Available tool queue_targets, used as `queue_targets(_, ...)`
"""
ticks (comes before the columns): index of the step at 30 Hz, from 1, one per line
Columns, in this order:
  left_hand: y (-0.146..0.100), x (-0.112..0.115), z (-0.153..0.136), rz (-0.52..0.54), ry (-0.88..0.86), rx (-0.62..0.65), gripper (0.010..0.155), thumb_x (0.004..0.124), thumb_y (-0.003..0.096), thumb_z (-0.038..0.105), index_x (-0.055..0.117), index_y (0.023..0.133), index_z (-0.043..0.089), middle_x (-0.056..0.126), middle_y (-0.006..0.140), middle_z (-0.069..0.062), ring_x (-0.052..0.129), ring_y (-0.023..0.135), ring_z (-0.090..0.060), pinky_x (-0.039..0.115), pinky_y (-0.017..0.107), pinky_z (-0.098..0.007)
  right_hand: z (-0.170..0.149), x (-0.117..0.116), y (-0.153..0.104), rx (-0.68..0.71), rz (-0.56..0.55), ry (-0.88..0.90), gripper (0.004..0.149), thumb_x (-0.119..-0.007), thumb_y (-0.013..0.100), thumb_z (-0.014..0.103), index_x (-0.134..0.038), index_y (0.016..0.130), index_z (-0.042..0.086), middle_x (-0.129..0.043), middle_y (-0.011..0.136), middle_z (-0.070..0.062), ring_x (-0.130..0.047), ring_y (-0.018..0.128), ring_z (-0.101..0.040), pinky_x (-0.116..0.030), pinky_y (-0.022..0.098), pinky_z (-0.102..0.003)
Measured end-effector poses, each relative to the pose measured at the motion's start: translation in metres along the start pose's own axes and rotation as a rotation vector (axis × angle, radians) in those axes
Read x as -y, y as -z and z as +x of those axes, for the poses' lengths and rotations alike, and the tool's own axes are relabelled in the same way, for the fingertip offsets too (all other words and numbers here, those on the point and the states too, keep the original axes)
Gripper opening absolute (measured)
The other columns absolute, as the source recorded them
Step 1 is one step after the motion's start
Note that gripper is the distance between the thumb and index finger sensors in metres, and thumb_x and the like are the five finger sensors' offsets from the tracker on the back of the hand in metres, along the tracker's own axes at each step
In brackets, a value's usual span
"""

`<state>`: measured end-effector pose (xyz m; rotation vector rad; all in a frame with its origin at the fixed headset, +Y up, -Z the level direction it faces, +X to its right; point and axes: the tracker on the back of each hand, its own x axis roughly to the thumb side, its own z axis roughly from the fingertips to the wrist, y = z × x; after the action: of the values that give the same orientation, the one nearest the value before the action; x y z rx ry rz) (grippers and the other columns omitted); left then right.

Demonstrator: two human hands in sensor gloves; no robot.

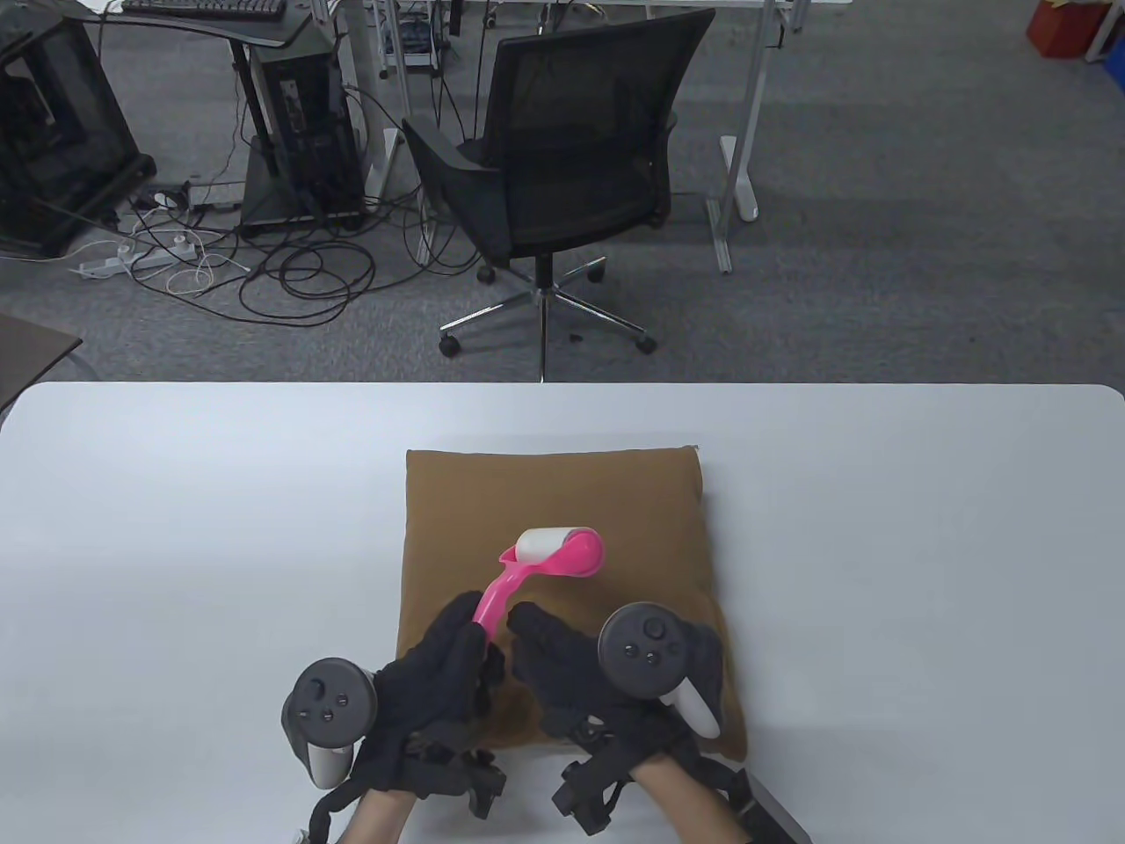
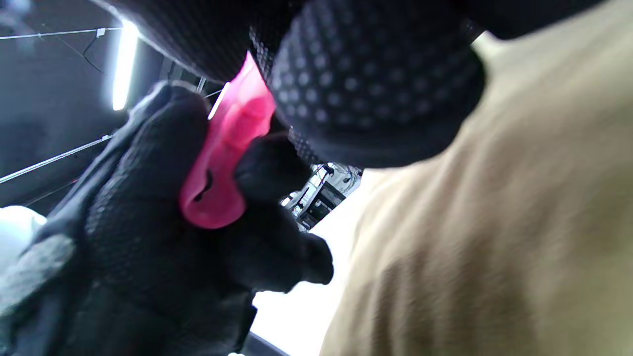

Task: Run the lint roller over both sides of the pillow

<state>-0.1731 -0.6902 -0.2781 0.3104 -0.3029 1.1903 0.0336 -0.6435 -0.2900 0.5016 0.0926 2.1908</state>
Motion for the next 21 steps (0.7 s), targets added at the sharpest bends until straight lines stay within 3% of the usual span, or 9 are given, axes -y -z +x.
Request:
queue_targets(5, -0.001, 0.001, 0.007, -0.002, 0.133, 0.073, 0.063, 0.064, 0.0526, 0.046, 0.07, 0.094, 0.0, 0.102, 0.052, -0.002, 0.101, 0.013, -0.012, 0.088, 0.027, -0.047, 0.0, -0.001, 0.0, -0.029, -0.021, 0.016, 0.055, -0.059, 0.063, 0.039, -0.065, 0.101, -0.001, -0.094, 0.079, -0.022, -0.099, 0.021, -0.018, -0.083, 0.011, -0.038)
queue_targets(8, -0.001, 0.004, 0.006, -0.053, 0.058, 0.06, 0.061, 0.067, 0.0524, 0.047, 0.067, 0.099, 0.008, 0.098, 0.064, -0.004, 0.102, 0.023, -0.016, 0.086, 0.035, -0.051, -0.002, 0.005, -0.003, -0.015, -0.048, 0.068, 0.056, -0.056, 0.063, 0.04, -0.068, 0.099, -0.001, -0.091, 0.082, -0.025, -0.099, 0.024, -0.02, -0.083, 0.013, -0.039)
queue_targets(10, 0.0, 0.007, 0.001, -0.113, -0.089, -0.007, 0.059, 0.068, 0.0526, 0.046, 0.067, 0.101, 0.013, 0.095, 0.071, -0.007, 0.103, 0.03, -0.019, 0.084, 0.038, -0.054, 0.0, 0.011, -0.004, -0.002, -0.074, 0.032, 0.061, -0.055, 0.062, 0.046, -0.07, 0.098, -0.001, -0.092, 0.081, -0.025, -0.099, 0.023, -0.02, -0.083, 0.012, -0.039)
queue_targets(15, 0.002, 0.014, -0.006, -0.225, -0.258, -0.04, 0.057, 0.068, 0.0542, 0.041, 0.061, 0.106, 0.019, 0.085, 0.086, -0.012, 0.101, 0.045, -0.026, 0.078, 0.046, -0.058, 0.006, 0.017, -0.006, 0.01, -0.121, -0.09, 0.067, -0.062, 0.059, 0.053, -0.07, 0.097, -0.002, -0.092, 0.08, -0.025, -0.1, 0.025, -0.02, -0.083, 0.014, -0.04)
queue_targets(21, 0.002, 0.018, -0.002, -0.282, -0.176, -0.007, 0.056, 0.07, 0.0532, 0.037, 0.058, 0.107, 0.025, 0.074, 0.095, -0.014, 0.097, 0.057, -0.025, 0.076, 0.051, -0.059, -0.001, 0.02, -0.006, -0.01, -0.131, -0.074, 0.073, -0.074, 0.055, 0.054, -0.068, 0.098, -0.005, -0.093, 0.079, -0.023, -0.104, 0.035, -0.024, -0.086, 0.022, -0.044)
